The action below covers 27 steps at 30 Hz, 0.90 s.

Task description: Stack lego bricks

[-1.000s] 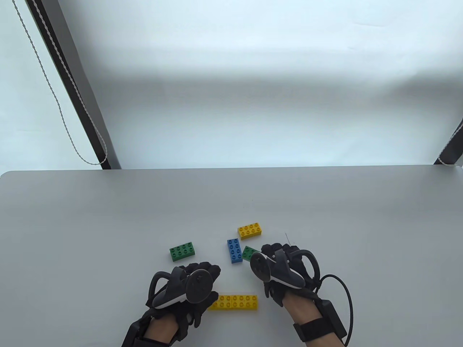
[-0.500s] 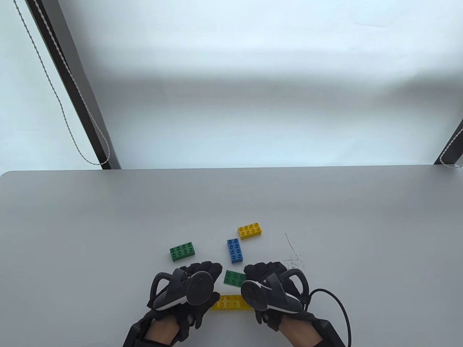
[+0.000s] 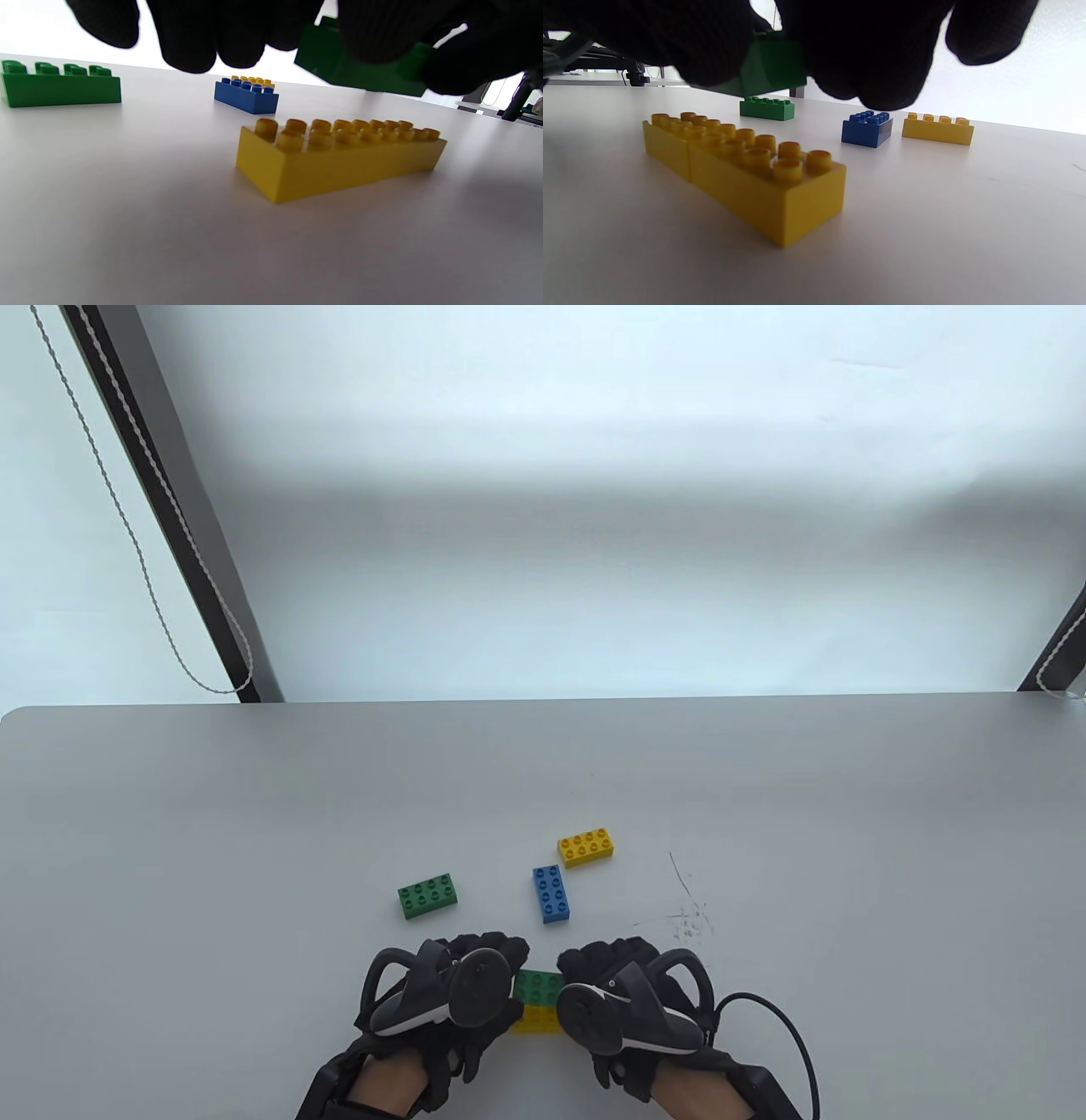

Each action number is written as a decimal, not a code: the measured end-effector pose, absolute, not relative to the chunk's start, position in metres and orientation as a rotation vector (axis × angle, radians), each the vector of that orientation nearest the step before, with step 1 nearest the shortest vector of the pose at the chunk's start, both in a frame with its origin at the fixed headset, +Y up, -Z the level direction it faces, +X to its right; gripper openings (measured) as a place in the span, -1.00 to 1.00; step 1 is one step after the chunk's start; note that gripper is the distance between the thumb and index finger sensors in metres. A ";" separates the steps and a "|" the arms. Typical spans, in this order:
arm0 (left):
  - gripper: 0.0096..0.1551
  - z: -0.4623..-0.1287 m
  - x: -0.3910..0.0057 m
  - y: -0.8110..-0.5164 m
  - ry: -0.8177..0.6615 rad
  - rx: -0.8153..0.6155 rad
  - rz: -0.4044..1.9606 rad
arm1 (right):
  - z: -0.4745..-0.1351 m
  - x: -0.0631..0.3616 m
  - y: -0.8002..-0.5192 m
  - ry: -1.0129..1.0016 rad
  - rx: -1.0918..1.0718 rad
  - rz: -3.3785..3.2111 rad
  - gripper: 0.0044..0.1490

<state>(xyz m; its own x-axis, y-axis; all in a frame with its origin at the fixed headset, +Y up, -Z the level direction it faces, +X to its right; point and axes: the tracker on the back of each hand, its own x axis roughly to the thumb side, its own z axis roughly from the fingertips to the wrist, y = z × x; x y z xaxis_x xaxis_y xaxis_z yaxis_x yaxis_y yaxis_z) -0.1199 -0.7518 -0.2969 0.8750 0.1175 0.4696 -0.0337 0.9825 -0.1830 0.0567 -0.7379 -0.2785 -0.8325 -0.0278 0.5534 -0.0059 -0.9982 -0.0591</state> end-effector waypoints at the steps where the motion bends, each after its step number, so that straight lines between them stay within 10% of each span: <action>1: -0.19 -0.297 -0.119 -0.753 -0.504 -0.174 0.073 | -0.279 0.057 -0.739 0.087 -0.911 -2.993 -0.14; 27: -0.25 -0.299 -0.117 -0.760 -0.497 -0.291 0.109 | -0.281 0.057 -0.748 -0.130 -0.919 -3.031 -0.16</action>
<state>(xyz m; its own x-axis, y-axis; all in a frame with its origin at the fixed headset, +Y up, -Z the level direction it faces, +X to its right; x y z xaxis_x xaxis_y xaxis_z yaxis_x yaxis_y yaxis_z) -0.1167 -0.7603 -0.2985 0.8740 0.1733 0.4540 -0.0328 0.9531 -0.3007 0.0570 -0.7481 -0.2811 -0.8317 0.0511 0.5529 -0.0035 -0.9962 0.0869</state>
